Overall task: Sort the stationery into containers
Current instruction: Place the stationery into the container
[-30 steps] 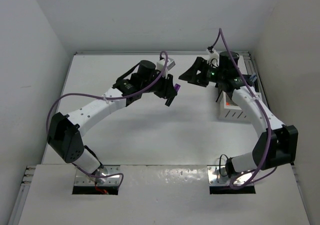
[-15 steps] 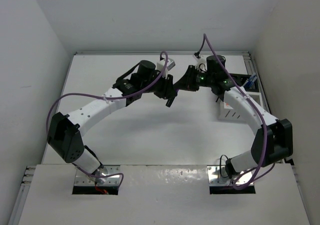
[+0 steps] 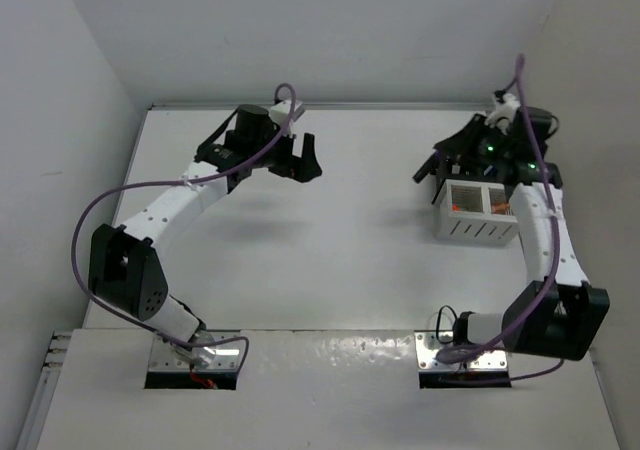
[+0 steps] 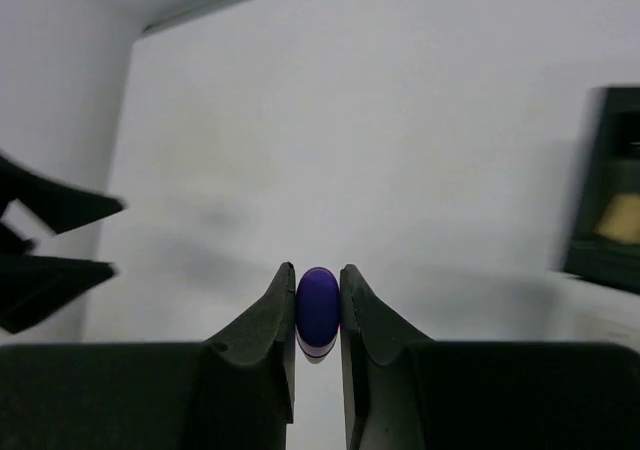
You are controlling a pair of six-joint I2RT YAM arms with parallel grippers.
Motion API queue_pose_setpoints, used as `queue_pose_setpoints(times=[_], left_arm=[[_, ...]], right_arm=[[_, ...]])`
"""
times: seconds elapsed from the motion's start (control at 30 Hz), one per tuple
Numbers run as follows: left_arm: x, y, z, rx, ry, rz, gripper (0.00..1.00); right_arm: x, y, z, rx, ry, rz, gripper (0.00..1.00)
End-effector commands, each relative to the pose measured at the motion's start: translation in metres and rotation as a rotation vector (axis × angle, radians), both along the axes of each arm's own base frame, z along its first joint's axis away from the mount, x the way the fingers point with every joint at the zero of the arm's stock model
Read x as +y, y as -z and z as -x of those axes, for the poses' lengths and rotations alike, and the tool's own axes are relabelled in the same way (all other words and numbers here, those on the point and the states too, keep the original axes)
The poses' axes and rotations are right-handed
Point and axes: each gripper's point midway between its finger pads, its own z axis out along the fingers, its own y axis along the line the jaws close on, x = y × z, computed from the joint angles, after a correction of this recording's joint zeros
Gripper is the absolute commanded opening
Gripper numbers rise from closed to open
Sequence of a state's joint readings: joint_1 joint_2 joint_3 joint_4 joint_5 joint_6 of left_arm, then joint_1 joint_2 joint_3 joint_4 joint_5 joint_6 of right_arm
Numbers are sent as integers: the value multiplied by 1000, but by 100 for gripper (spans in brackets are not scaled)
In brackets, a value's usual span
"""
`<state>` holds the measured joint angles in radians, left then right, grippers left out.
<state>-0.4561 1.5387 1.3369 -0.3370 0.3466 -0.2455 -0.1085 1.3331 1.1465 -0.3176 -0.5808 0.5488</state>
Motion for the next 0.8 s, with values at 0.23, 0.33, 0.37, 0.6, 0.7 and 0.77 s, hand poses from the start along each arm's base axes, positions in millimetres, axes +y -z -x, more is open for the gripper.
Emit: queue_pose_setpoints(times=[0.23,0.33,0.37,0.6,0.7,0.77], left_arm=[[44,3,-19,-3,-15,-43,100],[50,6,-21,3,-26,-52,100],[52,6,-22,0,-29,-57,100],[75,11,-23,-12,-97,-89,100],[88,6,-25,-22,-132,-103,100],[100,8,-27,9,-174,-99,100]], right_arm=[[-139,5,1,-156,191,468,0],[-148,17,-1,-143,199,504,0],[-150,24,-1,-133,205,513,0],[-138,64,10,-45,154,497,0],[-130,74,18,8,135,468,40],[-124,79,24,66,131,434,68]])
